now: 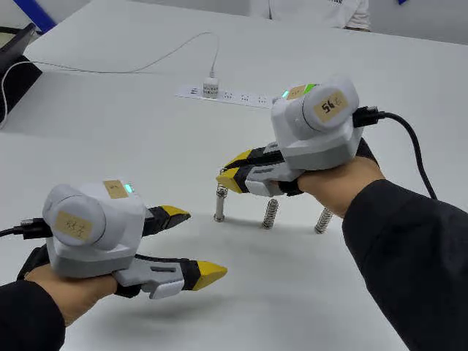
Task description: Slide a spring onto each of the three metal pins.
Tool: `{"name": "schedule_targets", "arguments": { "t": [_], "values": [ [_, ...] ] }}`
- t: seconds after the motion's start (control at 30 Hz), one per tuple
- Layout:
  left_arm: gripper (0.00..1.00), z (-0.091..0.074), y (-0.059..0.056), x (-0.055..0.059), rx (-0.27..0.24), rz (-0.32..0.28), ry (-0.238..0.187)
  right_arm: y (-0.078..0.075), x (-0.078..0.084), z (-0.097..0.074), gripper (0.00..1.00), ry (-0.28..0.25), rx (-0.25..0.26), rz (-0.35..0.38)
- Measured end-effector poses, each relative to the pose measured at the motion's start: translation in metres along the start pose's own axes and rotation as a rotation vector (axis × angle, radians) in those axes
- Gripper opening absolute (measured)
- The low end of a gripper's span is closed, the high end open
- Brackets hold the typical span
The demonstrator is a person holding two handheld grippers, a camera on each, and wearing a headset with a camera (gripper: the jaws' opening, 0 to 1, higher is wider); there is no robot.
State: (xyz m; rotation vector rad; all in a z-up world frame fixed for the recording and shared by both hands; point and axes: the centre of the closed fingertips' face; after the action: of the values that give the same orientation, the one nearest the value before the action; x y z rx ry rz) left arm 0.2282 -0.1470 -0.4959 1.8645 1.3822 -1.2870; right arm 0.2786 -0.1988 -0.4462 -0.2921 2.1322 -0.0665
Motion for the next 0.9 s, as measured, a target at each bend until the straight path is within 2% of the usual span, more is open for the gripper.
{"name": "schedule_targets", "arguments": {
  "t": [0.5,0.9],
  "values": [
    [0.61,0.0,0.0,0.001,0.002,-0.003,-0.001,0.006,0.013,0.01,0.12,0.034,0.005,0.008],
    [0.61,-0.001,0.002,0.003,-0.006,-0.008,-0.002,0.007,0.033,0.023,0.12,0.076,0.014,0.02]
  ]
}}
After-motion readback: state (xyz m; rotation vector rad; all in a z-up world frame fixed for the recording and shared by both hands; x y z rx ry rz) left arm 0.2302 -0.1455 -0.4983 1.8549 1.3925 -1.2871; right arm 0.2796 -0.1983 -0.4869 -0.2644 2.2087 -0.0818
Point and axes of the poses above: the centre of the closed fingertips' face, and the gripper's own axes: z roughly forward along the fingers, y roughly to its left, x roughly out of its underside, and after that the axes turned 11 degrees about x, right-handed
